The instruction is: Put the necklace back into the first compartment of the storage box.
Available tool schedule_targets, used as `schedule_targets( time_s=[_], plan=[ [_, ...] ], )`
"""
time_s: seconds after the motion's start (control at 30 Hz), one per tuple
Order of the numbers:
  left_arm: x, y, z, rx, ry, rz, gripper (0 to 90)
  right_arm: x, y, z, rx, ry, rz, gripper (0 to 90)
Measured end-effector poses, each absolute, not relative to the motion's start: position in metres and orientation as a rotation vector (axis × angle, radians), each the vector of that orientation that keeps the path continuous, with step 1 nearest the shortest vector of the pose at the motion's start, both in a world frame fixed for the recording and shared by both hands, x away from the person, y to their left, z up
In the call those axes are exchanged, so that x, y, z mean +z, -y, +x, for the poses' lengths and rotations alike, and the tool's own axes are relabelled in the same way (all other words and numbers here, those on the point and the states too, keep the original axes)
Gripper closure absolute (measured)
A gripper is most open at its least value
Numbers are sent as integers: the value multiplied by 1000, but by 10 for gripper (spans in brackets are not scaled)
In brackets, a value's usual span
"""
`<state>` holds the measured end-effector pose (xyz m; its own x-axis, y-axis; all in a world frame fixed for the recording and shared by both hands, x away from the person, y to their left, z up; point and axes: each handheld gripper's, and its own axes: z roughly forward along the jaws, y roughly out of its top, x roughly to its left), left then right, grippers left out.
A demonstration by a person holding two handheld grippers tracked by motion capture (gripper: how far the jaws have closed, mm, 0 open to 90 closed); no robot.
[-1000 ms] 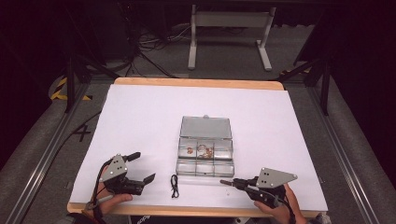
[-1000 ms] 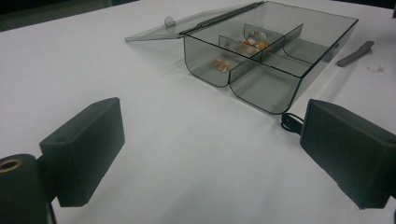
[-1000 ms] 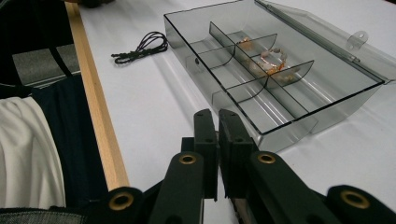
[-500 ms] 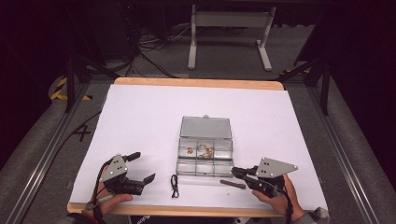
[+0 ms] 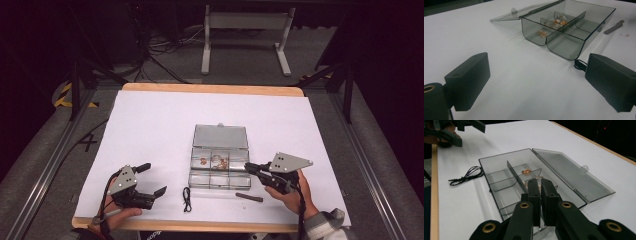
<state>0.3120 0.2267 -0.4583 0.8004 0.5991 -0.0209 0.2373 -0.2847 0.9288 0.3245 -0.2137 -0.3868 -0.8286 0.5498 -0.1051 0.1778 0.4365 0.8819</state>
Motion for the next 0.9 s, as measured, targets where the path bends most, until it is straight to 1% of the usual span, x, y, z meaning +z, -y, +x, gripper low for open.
schedule_targets(
  time_s=[0.1,0.13,0.27,0.63,0.9],
  plan=[
    [-458,-228,313,417,-625,1869,70,-386,210,332,1352,-2308,622,873],
    [-458,-227,312,399,-638,1862,70,-386,209,335,1353,-2306,624,872],
    [-458,-227,312,404,-634,1867,70,-387,206,345,1350,-2299,636,872],
    [-458,-227,312,397,-629,1867,68,-399,199,367,1316,-2317,686,872],
    [-458,-227,312,397,-623,1864,70,-409,200,378,1277,-2349,739,872]
  ],
)
